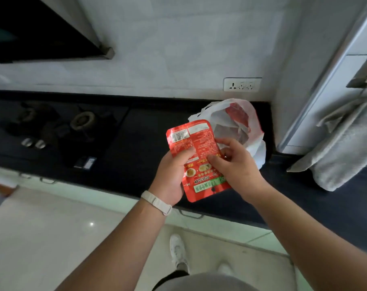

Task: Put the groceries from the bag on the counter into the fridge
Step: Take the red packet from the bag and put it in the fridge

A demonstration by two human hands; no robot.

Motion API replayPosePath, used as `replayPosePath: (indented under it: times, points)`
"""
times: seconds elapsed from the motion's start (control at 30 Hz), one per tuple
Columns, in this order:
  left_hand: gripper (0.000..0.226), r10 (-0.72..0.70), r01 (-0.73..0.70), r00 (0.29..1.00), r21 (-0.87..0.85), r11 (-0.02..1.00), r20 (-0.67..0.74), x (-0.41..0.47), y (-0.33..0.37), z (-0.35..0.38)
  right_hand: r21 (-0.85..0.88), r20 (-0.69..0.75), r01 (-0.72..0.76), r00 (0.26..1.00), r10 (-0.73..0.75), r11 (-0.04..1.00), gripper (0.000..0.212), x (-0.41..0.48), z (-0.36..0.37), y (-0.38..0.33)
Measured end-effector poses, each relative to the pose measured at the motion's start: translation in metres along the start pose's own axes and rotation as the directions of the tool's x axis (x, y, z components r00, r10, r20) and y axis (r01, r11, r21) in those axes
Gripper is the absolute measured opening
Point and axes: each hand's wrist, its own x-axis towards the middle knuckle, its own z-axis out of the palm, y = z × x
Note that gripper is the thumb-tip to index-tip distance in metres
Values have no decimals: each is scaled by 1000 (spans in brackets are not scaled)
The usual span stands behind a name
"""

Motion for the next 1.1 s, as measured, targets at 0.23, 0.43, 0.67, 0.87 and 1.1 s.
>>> replayPosePath:
  times: [0.23, 0.43, 0.67, 0.87, 1.1]
  points:
    - [27, 77, -98, 961, -65, 993, -267, -62, -2, -65, -66, 246, 58, 969, -40, 996, 40, -16, 76, -6]
    - [28, 97, -164, 911, -136, 977, -401, -108, -5, -133, -117, 395, 49, 919, 2, 992, 36, -36, 150, -21]
    - [24, 130, -271, 847, -208, 940, -515, -174, 0, -245, -163, 495, 96, 869, -3, 982, 34, -70, 280, -32]
    - [26, 147, -370, 778, -256, 893, -611, -243, 2, -360, -173, 592, 143, 806, -14, 974, 33, -112, 412, -38]
    - [31, 190, -487, 680, -242, 839, -708, -321, -4, -460, -164, 708, 203, 706, -28, 965, 31, -161, 536, -34]
